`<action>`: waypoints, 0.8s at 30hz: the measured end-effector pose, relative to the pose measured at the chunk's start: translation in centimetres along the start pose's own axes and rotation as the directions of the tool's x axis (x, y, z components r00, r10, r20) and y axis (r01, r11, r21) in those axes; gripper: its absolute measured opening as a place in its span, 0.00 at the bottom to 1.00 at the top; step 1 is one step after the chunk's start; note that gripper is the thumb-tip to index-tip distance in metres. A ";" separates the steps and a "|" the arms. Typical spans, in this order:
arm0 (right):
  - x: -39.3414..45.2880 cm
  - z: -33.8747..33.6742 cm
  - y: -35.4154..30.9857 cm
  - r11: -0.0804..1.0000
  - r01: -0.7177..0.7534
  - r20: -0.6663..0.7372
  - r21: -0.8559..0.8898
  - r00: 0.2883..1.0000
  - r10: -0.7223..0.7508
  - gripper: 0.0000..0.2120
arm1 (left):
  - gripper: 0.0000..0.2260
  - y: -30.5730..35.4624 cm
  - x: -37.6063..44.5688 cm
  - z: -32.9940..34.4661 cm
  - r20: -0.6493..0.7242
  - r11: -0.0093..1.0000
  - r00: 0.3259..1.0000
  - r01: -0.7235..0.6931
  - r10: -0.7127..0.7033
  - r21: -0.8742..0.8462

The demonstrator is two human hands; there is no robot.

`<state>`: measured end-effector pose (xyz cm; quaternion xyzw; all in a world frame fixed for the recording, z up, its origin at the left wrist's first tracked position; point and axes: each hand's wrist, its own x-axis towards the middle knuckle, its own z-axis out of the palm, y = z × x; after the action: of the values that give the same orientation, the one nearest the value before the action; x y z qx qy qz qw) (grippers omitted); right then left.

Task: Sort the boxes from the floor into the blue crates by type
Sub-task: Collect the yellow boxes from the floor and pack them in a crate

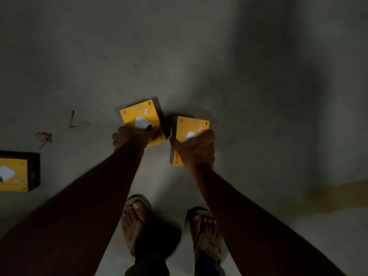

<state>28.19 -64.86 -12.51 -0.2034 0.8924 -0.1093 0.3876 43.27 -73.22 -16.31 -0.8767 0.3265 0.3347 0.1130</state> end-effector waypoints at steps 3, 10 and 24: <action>0.1 -0.5 0.3 1.000 0.000 0.037 -0.006 0.999 0.000 0.51 | 0.53 -0.5 0.3 -0.1 0.013 0.997 1.000 0.015 -0.014 -0.077; 3.1 0.0 -0.9 0.996 0.077 0.108 -0.040 0.992 -0.072 0.54 | 0.45 0.4 -0.7 1.2 -0.018 0.996 1.000 -0.024 0.022 -0.082; 4.8 -0.9 -2.5 0.732 -0.250 0.574 0.634 0.786 -0.228 0.20 | 0.30 1.3 -0.1 1.3 0.150 0.763 0.987 0.059 0.050 -0.644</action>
<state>25.31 -69.23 -14.10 -0.0656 0.6122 -0.3530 0.7045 41.73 -73.58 -17.16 -0.8332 0.1791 0.4948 -0.1697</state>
